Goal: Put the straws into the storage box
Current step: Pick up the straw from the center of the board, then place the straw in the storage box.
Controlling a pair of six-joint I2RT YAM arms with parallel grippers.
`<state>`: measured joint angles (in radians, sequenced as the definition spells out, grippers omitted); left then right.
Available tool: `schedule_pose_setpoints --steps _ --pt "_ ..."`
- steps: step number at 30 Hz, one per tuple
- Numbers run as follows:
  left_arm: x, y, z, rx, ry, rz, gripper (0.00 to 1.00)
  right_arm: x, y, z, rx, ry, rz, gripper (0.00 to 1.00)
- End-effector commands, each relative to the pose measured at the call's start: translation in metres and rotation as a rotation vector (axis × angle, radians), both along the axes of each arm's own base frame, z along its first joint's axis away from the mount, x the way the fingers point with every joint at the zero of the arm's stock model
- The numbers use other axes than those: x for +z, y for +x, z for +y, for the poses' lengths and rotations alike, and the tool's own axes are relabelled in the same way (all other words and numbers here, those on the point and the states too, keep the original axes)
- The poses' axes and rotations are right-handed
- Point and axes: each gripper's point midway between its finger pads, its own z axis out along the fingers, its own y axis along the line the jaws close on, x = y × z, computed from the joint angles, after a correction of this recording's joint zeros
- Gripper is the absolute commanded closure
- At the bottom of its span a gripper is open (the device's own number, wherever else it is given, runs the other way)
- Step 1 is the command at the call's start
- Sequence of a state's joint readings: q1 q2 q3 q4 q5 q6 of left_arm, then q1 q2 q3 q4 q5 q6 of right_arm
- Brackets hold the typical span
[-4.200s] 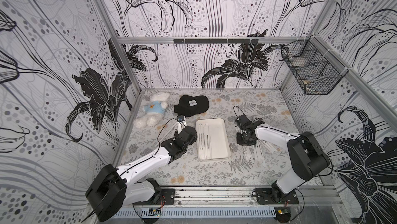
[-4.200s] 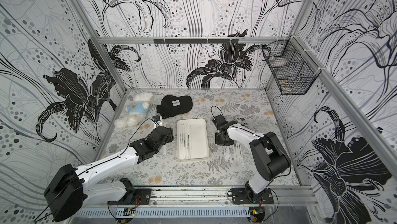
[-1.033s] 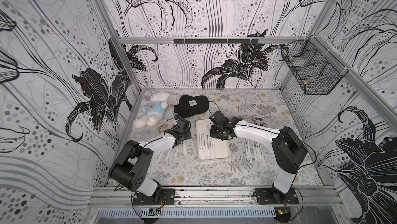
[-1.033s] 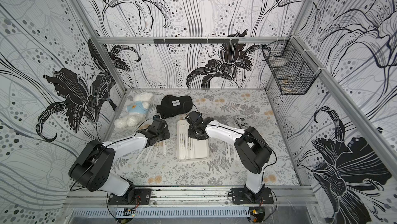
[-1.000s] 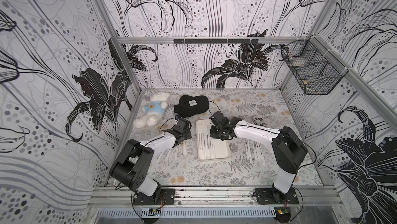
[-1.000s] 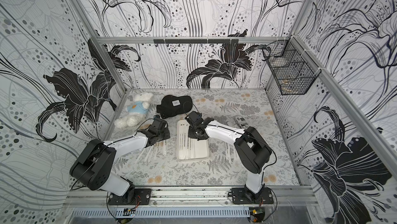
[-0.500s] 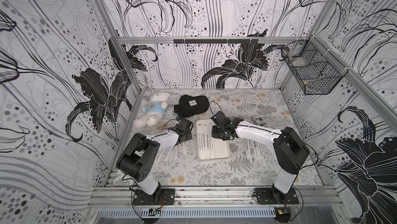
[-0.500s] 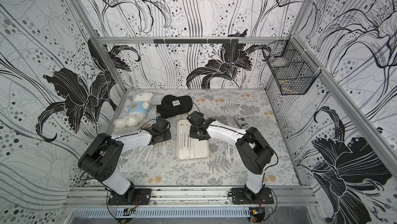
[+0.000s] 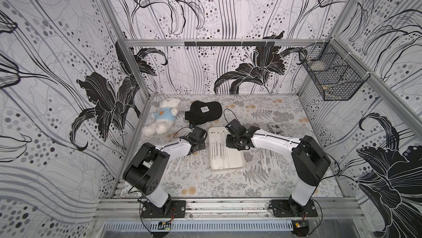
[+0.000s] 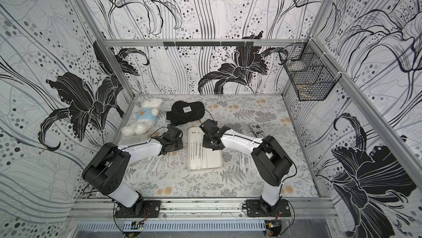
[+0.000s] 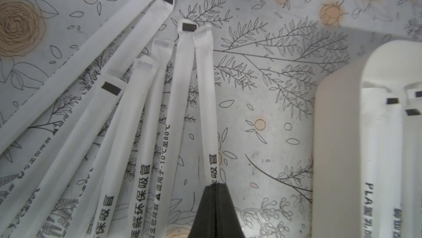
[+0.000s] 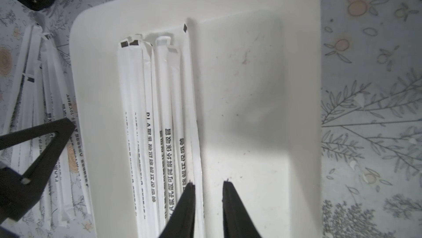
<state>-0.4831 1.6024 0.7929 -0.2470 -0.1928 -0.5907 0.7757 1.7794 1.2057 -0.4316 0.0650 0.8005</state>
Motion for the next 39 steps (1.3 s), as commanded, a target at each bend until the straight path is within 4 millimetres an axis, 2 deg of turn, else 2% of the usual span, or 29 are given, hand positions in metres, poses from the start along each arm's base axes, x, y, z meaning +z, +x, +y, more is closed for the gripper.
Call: schedule_pose_setpoints --steps 1,7,10,12,14,17,18,19,24,27,34,39 --pt "0.031 0.010 -0.001 0.019 -0.013 -0.079 0.95 0.009 0.003 -0.006 -0.017 0.003 -0.025 0.75" --pt "0.061 0.014 -0.001 0.029 -0.025 -0.142 0.99 0.014 0.007 -0.011 -0.023 0.005 -0.034 0.75" --pt "0.083 0.013 -0.011 0.005 -0.022 -0.182 1.00 0.020 0.011 -0.016 -0.033 0.005 -0.046 0.75" --pt "0.097 0.009 -0.027 -0.022 -0.035 -0.209 1.00 0.026 0.015 -0.021 -0.039 0.008 -0.058 0.75" --pt "0.108 0.003 -0.050 -0.059 -0.071 -0.233 1.00 0.033 0.020 -0.029 -0.046 0.003 -0.075 0.75" --pt "0.115 -0.006 -0.090 -0.112 -0.145 -0.245 1.00 0.034 0.028 -0.048 -0.073 -0.020 -0.083 0.75" --pt "0.117 -0.008 -0.102 -0.125 -0.167 -0.250 1.00 0.046 0.030 -0.055 -0.085 -0.007 -0.107 0.75" --pt "0.117 -0.009 -0.117 -0.141 -0.192 -0.254 1.00 0.048 0.032 -0.062 -0.098 -0.012 -0.114 0.75" --pt "0.097 -0.007 -0.171 -0.178 -0.236 -0.222 1.00 0.057 0.036 -0.086 -0.130 -0.028 -0.136 0.75" --pt "0.075 -0.009 -0.186 -0.178 -0.230 -0.187 1.00 0.056 0.034 -0.096 -0.144 -0.035 -0.138 0.75" --pt "0.033 -0.014 -0.186 -0.156 -0.172 -0.140 1.00 0.044 0.025 -0.102 -0.151 -0.029 -0.116 0.76" --pt "0.013 -0.017 -0.181 -0.151 -0.124 -0.113 1.00 0.041 0.025 -0.102 -0.151 -0.023 -0.111 0.76"
